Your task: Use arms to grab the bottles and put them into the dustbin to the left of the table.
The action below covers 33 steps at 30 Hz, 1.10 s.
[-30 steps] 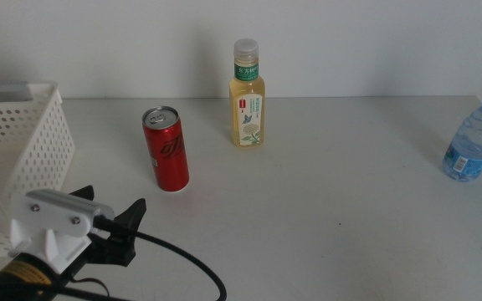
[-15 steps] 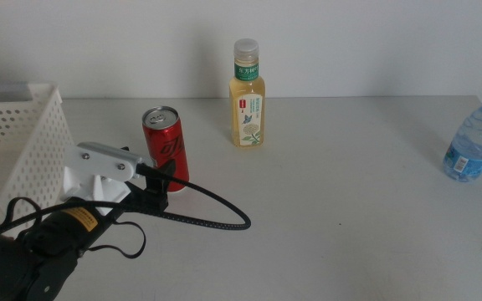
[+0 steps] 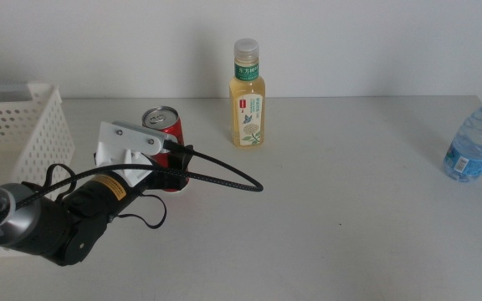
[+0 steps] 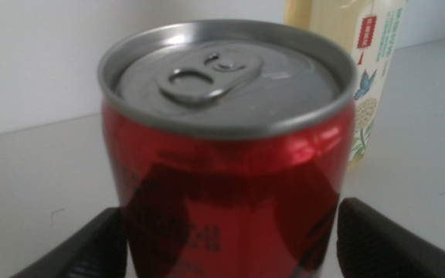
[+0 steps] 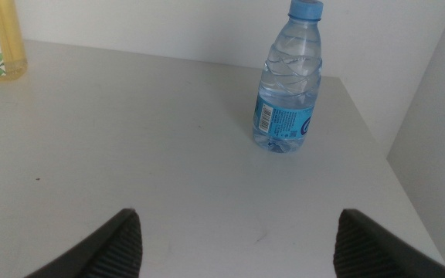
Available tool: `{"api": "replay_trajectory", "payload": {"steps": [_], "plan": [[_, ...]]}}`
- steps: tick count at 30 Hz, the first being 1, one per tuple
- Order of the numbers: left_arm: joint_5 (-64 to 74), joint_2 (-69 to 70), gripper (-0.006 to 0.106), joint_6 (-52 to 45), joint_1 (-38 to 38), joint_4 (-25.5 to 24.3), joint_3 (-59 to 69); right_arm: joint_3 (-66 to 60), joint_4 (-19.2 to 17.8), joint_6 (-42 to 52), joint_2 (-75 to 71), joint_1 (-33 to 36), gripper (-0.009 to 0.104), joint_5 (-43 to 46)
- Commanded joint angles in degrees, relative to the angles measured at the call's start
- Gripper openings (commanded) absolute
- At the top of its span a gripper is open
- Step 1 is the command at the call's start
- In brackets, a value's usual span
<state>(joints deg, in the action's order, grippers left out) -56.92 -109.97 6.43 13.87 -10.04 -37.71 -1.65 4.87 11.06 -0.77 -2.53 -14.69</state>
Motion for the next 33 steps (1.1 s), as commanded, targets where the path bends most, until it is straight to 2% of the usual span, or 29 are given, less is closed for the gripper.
{"api": "replay_trajectory", "payload": {"steps": [1, 3, 11, 17, 24, 27, 29, 33], "plan": [[-2.9, 1.9, 0.086, 1.5, 0.4, 0.3, -2.8, 0.6, -0.7, 0.7, -1.2, -0.3, 0.063, 4.3], [-1.0, 1.9, 0.074, 1.4, 0.3, 0.2, -4.0, 0.6, -0.7, 0.7, -1.2, -0.3, 0.063, 4.3], [6.1, 3.7, 0.001, 1.3, 0.3, 0.3, -5.9, 0.6, -0.7, 0.7, -1.2, -0.3, 0.063, 4.3], [20.8, 12.6, -0.002, 1.3, 0.4, 0.0, -8.5, 0.6, -0.7, 0.7, -1.2, -0.3, 0.063, 4.3], [56.0, 24.0, -0.002, 2.6, -0.6, -0.2, -21.3, 0.6, -0.7, 0.7, -1.2, -0.3, 0.063, 4.3], [75.2, 25.2, -0.002, -1.5, -4.0, 6.7, -31.0, 0.6, -0.7, 0.7, -1.2, -0.3, 0.063, 4.3], [86.6, 25.2, -0.002, -10.9, -7.7, 12.7, -37.8, 0.6, -0.7, 0.7, -1.2, -0.3, 0.063, 4.3], [104.9, 25.2, -0.002, -25.5, -14.5, 17.4, -49.6, 0.6, -0.7, 0.7, -1.2, -0.3, 0.063, 4.3]]}}
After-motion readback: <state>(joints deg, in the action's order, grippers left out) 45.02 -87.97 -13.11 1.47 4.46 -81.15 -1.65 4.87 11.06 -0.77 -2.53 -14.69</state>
